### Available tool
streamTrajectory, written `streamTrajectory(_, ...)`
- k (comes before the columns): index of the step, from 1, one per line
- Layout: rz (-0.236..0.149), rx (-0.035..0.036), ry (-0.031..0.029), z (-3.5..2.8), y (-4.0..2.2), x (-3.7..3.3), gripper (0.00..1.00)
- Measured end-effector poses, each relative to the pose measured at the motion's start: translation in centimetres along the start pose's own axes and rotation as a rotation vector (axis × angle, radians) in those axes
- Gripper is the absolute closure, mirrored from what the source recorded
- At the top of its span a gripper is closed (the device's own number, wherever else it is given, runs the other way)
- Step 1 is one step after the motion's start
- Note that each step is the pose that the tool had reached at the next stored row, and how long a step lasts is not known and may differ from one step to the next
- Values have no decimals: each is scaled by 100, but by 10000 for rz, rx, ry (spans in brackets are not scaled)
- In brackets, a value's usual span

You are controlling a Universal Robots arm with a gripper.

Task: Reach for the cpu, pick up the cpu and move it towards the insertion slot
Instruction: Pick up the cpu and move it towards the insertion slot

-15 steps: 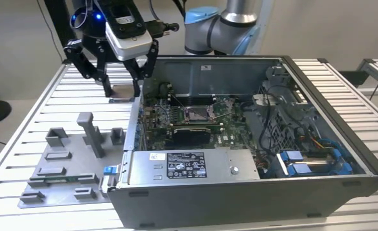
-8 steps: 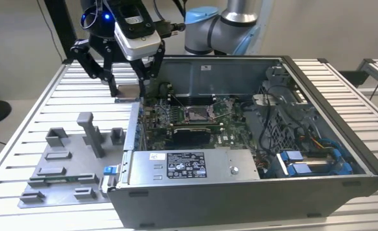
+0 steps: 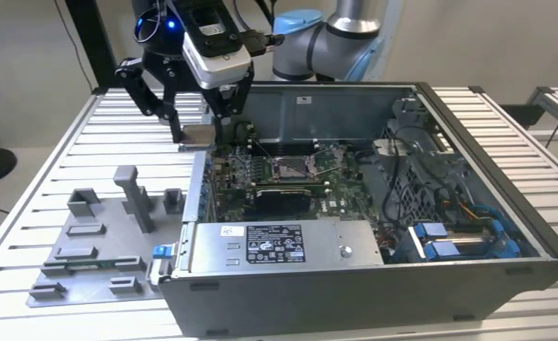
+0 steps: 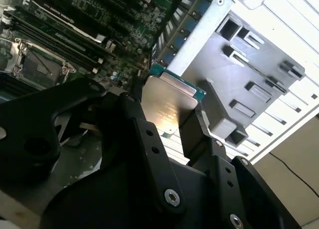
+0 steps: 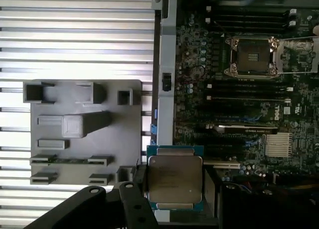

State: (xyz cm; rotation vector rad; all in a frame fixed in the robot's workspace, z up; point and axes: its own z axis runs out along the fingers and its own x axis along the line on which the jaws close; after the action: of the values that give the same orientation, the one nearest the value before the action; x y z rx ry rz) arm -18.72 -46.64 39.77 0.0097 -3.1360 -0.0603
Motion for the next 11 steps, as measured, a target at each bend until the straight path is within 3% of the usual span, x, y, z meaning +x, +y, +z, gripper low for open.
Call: streamTrajectory(11, 0, -1, 0, -1, -1, -191, 100)
